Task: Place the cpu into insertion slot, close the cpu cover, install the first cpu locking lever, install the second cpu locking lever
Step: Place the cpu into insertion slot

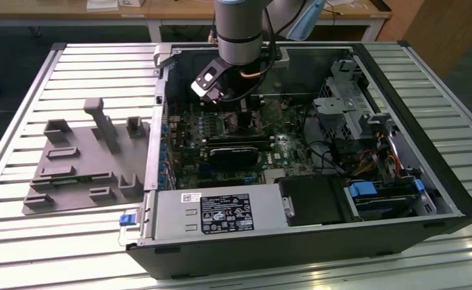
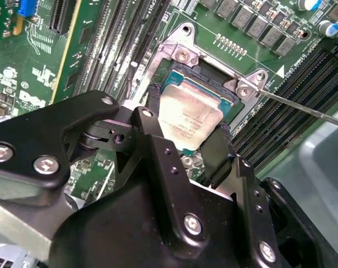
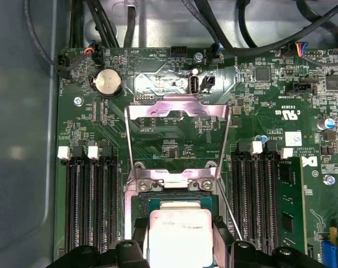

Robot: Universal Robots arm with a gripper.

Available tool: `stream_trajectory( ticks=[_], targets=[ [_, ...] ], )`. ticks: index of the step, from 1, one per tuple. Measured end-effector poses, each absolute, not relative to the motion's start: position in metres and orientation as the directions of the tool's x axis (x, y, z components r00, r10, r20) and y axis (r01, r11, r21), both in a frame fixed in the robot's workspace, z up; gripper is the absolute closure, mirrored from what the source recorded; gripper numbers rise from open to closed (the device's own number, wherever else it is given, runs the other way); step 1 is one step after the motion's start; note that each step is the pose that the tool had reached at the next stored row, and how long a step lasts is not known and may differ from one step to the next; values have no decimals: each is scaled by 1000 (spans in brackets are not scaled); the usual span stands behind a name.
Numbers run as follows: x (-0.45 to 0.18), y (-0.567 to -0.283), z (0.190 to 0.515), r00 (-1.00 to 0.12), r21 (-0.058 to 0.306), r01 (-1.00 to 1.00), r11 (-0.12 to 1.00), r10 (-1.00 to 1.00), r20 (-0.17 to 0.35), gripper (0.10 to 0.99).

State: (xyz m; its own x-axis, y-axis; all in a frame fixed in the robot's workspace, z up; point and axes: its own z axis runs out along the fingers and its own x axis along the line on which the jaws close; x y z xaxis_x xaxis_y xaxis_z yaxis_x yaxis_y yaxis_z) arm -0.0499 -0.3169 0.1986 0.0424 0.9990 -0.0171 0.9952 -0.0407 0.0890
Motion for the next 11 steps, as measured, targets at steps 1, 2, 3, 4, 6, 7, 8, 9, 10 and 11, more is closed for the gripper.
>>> stream_trajectory(
  ticks=[1,2,3,4,6,7,8,9,10,11],
  targets=[
    [-50,-317,198,43,89,995,-41,999,-17,545],
    [-50,-316,197,44,89,995,-43,999,-17,545],
    [-50,-316,196,45,89,995,-43,999,-17,545],
    [-50,-316,195,45,89,995,-44,999,-17,545],
    [-50,-316,195,46,89,995,-44,999,-17,545],
    [-50,-316,195,46,89,995,-44,999,-17,545],
    [-50,-316,194,46,89,995,-44,999,-17,545],
    [-50,-316,194,46,89,995,-44,999,-17,545],
    [-50,-316,194,46,89,995,-44,999,-17,545],
    [-50,-316,193,46,89,995,-44,999,-17,545]
  ],
)
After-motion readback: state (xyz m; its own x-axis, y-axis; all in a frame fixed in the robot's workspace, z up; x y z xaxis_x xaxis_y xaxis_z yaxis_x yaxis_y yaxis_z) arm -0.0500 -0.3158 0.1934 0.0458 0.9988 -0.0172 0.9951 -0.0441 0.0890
